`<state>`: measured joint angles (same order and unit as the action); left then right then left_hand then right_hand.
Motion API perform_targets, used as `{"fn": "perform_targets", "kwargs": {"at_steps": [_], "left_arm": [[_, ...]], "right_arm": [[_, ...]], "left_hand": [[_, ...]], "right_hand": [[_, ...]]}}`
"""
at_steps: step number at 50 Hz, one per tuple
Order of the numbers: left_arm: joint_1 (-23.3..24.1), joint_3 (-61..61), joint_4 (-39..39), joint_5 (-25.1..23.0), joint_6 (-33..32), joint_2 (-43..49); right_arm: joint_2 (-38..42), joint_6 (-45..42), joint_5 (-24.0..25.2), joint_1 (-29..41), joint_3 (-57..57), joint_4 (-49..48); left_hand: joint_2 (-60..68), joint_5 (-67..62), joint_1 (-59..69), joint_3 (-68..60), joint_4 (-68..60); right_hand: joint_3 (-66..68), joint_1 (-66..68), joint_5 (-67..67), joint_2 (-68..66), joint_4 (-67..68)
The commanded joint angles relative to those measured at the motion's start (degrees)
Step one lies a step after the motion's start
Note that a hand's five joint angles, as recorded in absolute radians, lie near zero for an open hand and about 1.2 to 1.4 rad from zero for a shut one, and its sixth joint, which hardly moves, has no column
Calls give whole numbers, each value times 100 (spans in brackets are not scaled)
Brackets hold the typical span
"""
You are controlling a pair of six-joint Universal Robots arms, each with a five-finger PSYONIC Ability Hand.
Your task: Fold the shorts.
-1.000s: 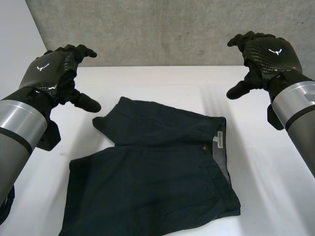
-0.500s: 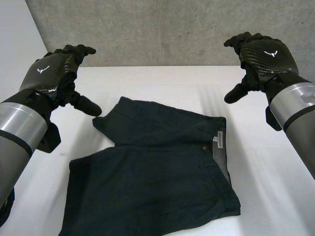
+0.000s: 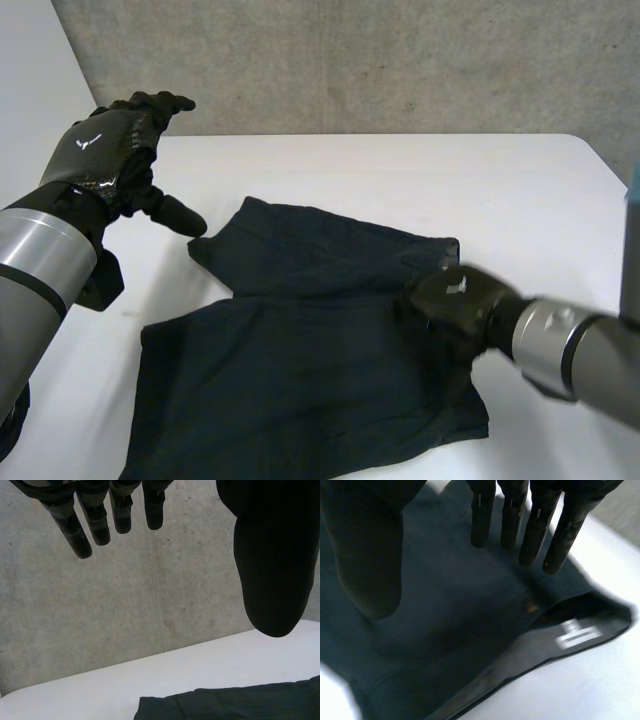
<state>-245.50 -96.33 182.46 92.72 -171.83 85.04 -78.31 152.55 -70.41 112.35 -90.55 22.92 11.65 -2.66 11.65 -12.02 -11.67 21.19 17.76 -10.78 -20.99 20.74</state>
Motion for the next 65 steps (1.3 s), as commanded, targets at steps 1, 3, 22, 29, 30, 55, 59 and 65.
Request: {"fn": "perform_targets", "kwargs": {"at_steps": [1, 3, 22, 29, 30, 55, 59, 65], "left_arm": [[2, -44, 0, 0, 0, 56], [2, -61, 0, 0, 0, 56], [11, -79, -9, -9, -9, 153], [20, -79, -9, -9, -9, 153], [20, -79, -9, -9, -9, 153], [55, -79, -43, -26, -9, 188], [186, -79, -157, -26, -9, 162], [556, -219, -632, -18, -88, 162]], "right_arm": [[53, -243, 309, -90, -1772, -1482], [53, -243, 318, -91, -2000, -1737], [-78, -243, 283, -99, -2476, -2274], [-693, -278, 353, -91, -2441, -1739], [-720, -304, 353, -99, -2450, -1686], [-440, -1245, 485, -759, -3030, -2362], [-378, -895, 485, -715, -2802, -2388], [-272, 230, 450, -671, -2240, -2380]], "left_hand": [[-165, 266, -165, 202, 167], [-165, 266, -165, 202, 167], [-165, 266, -165, 202, 167], [-165, 266, -165, 202, 167], [-165, 266, -165, 202, 167], [-127, 228, -127, 165, 129], [8, 93, 8, 30, -5], [210, -109, 210, -173, -208]], "right_hand": [[1798, 2142, -1839, -1818, 1844], [2001, 2344, -2042, -2020, 2046], [3145, 3489, -3186, -3165, 3191], [2709, 3053, -2750, -2729, 2755], [2641, 2984, -2682, -2661, 2686], [5881, 6224, -5922, -5901, 5926], [5881, 6224, -5922, -5901, 5926], [5881, 6224, -5922, -5901, 5926]]}}
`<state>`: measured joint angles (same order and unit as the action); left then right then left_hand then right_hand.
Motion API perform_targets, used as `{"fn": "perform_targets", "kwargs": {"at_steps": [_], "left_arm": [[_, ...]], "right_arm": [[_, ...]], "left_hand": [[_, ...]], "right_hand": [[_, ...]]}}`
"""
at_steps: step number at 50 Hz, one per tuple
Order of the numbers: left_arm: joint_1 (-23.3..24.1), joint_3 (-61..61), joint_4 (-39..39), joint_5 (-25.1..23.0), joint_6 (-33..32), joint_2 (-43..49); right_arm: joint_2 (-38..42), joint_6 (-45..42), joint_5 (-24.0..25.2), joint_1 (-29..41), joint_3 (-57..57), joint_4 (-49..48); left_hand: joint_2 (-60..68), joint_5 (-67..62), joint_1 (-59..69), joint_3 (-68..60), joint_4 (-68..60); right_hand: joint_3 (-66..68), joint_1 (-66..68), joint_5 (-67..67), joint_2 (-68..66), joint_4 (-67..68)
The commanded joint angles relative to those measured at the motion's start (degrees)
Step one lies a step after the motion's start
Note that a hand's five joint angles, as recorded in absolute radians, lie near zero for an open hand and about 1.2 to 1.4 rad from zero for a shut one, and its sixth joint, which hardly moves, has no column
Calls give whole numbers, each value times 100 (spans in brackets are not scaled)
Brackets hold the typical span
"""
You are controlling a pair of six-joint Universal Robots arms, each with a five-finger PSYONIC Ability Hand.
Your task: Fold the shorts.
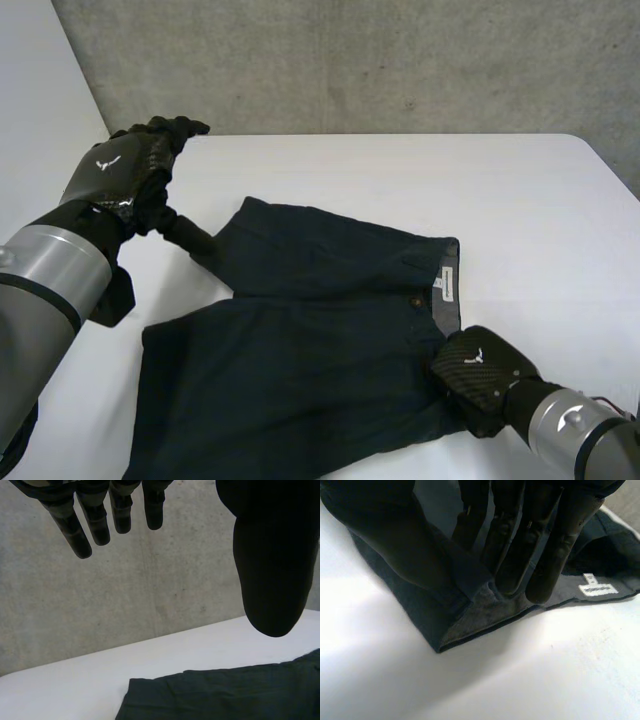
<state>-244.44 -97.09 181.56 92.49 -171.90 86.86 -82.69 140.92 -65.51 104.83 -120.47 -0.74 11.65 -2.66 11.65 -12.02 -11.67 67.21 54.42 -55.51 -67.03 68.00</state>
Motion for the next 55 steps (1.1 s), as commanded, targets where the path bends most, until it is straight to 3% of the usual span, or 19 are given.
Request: {"fn": "perform_targets", "kwargs": {"at_steps": [1, 6, 9, 18, 25, 33, 47, 55], "left_arm": [[502, -187, -630, 6, -142, -2], [844, -495, -1026, 41, -790, 296], [986, -627, -1096, 102, -1073, 446], [1056, -812, -1097, 725, -1285, 920], [1048, -935, -1062, 1034, -1320, 1184], [1065, -988, -1070, 982, -1320, 1404], [1126, -1031, -1105, 964, -1302, 719], [1206, -1189, -1097, 1034, -1346, 1025]], "right_arm": [[183, 1585, -58, 81, 858, -14], [665, 2745, -163, 63, 1516, 30], [842, 2949, -269, 72, 1719, 56], [1018, 2704, -1068, 108, 1861, 83], [992, 2660, -1078, 116, 1790, 83], [965, 2660, -1095, 125, 1782, 74], [974, 2651, -1078, 143, 1746, 74], [974, 2651, -1095, 143, 1746, 65]], "left_hand": [[210, -109, 210, -173, -208], [210, -109, 210, -173, -208], [210, -109, 210, -173, -208], [210, -109, 210, -173, -208], [461, -360, 461, -423, -459], [1353, -1253, 1353, -1316, -1351], [1017, -916, 1017, -980, -1015], [1754, -1653, 1754, -1716, -1751]], "right_hand": [[1279, 2558, -1449, -1297, 1200], [1279, 2558, -1449, -1297, 1200], [1279, 2558, -1449, -1297, 1200], [1279, 2558, -1449, -1297, 1200], [1279, 2558, -1449, -1297, 1200], [1279, 2558, -1449, -1297, 1200], [1279, 2558, -1449, -1297, 1200], [1279, 2558, -1449, -1297, 1200]]}}
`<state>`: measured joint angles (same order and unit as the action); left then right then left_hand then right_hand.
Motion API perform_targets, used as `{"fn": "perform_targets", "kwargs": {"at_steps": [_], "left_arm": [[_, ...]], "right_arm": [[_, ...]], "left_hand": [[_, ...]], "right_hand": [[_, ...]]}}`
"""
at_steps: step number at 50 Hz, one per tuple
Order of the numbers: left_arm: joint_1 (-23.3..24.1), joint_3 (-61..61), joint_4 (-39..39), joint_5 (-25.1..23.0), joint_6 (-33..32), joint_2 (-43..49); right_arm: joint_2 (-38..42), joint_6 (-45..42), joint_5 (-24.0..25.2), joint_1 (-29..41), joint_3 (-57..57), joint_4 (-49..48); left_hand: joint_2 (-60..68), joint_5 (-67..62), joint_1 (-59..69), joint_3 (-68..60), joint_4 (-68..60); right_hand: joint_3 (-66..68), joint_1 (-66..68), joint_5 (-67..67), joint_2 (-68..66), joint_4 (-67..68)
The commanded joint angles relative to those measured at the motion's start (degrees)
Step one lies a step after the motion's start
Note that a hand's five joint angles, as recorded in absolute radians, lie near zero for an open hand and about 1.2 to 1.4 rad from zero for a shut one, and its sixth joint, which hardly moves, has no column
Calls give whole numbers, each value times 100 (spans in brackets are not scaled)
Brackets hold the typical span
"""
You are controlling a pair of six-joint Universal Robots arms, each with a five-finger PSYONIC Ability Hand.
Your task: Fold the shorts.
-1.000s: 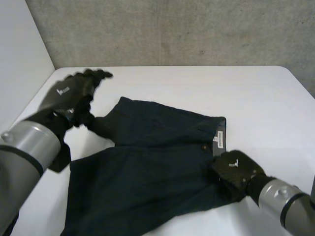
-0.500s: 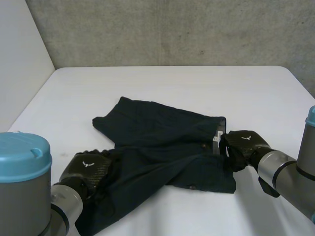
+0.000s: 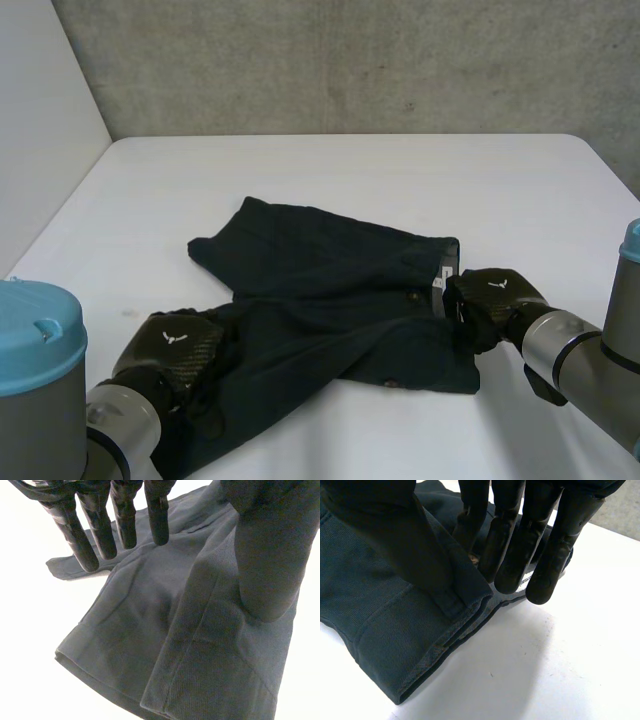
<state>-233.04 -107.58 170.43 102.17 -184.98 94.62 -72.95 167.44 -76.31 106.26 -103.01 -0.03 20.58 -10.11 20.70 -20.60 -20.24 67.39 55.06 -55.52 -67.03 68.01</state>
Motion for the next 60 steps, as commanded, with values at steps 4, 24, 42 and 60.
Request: {"fn": "perform_targets", "kwargs": {"at_steps": [4, 24, 42, 60], "left_arm": [[65, -106, 34, 66, -47, 521], [100, 281, -940, 14, -2181, -1305], [-128, 1474, -442, -118, -2402, 379], [-313, 6168, 341, -65, -2411, 4397]], "right_arm": [[-8, -1, 11, 0, 0, 3], [-1889, -2724, -24, -9, 79, 2795], [-1004, -2710, 362, 70, 780, 3124], [1406, -1574, -885, 378, 3374, 1560]], "left_hand": [[3760, -3807, 3748, -3758, -3794], [5942, -5989, 5930, -5940, -5976], [5942, -5989, 5930, -5940, -5976], [5942, -5989, 5930, -5940, -5976]], "right_hand": [[1261, 2494, -1448, -1297, 1199], [1261, 2494, -1448, -1297, 1199], [1261, 2494, -1448, -1297, 1199], [1261, 2494, -1448, -1297, 1199]]}}
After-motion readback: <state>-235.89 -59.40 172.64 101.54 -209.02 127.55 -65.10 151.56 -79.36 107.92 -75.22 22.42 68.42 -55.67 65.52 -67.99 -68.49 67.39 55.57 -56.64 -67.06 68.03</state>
